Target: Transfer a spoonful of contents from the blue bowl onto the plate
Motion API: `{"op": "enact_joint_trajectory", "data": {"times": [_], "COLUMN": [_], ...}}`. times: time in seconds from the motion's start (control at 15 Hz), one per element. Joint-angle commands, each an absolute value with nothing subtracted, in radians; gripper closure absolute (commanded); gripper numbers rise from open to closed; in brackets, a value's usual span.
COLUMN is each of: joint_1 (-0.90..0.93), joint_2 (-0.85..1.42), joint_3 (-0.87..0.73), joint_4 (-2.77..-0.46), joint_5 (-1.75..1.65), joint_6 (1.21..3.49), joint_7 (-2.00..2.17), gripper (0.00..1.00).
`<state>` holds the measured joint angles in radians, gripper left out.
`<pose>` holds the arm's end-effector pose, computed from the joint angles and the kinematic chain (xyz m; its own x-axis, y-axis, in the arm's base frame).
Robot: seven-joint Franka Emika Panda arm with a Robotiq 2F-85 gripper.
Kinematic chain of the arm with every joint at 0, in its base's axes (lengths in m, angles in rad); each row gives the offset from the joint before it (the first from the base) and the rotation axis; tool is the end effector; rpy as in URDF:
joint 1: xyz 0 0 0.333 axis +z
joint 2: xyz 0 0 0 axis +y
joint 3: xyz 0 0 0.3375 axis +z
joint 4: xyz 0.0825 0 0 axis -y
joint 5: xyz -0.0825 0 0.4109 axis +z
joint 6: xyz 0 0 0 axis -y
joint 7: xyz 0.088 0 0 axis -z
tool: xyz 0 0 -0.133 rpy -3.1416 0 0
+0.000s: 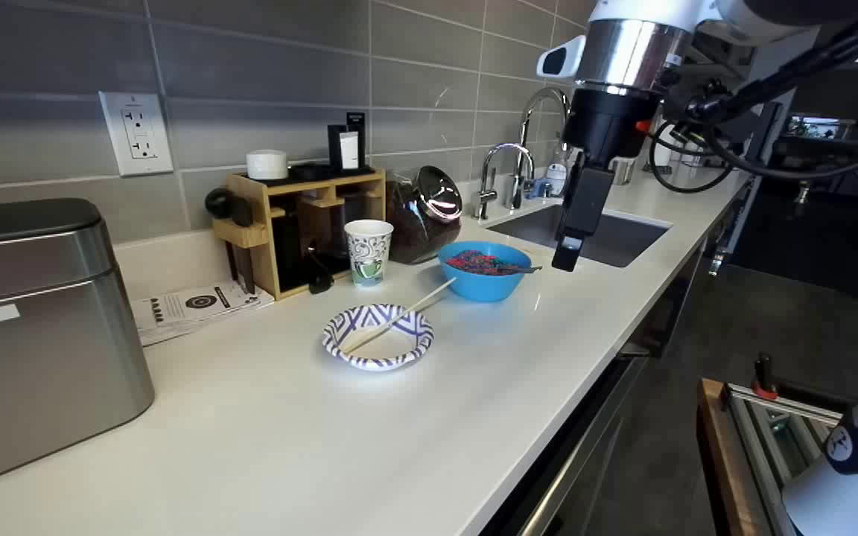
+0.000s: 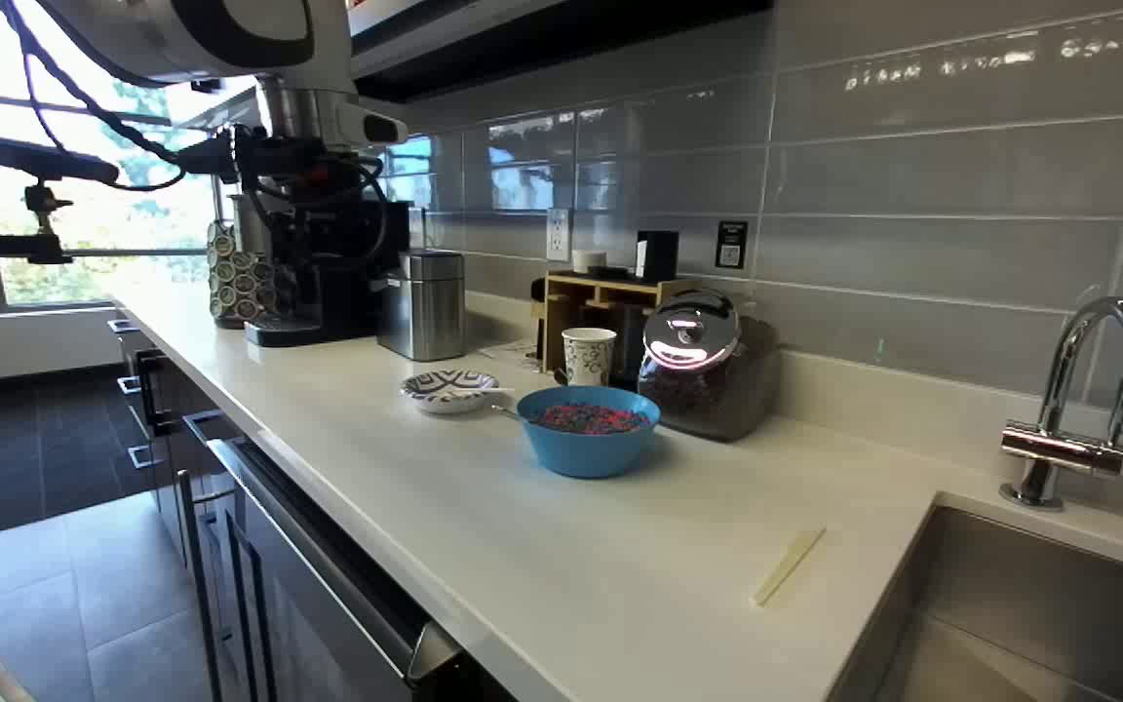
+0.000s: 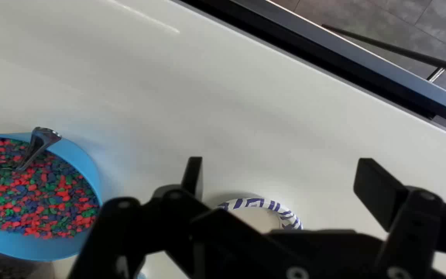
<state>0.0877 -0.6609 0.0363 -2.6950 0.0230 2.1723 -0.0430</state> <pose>0.3651 0.0460 0.4205 0.9794 0.1478 0.1374 0.1481 -0.9889 0.0076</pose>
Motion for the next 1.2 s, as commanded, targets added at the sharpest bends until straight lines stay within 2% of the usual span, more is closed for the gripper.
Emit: {"op": "enact_joint_trajectory", "data": {"times": [0.0,0.47,0.6,1.13], "joint_1": [0.086,0.086,0.112,0.006], "joint_2": [-0.661,-0.661,-0.602,-0.448], "joint_3": [0.038,0.038,-0.047,-0.253], "joint_4": [-2.693,-2.693,-2.628,-2.513], "joint_5": [0.024,0.024,0.132,0.339], "joint_6": [2.169,2.169,2.084,1.956], "joint_7": [-0.043,-0.043,-0.096,-0.169], "gripper": [0.0,0.0,0.0,0.0]}}
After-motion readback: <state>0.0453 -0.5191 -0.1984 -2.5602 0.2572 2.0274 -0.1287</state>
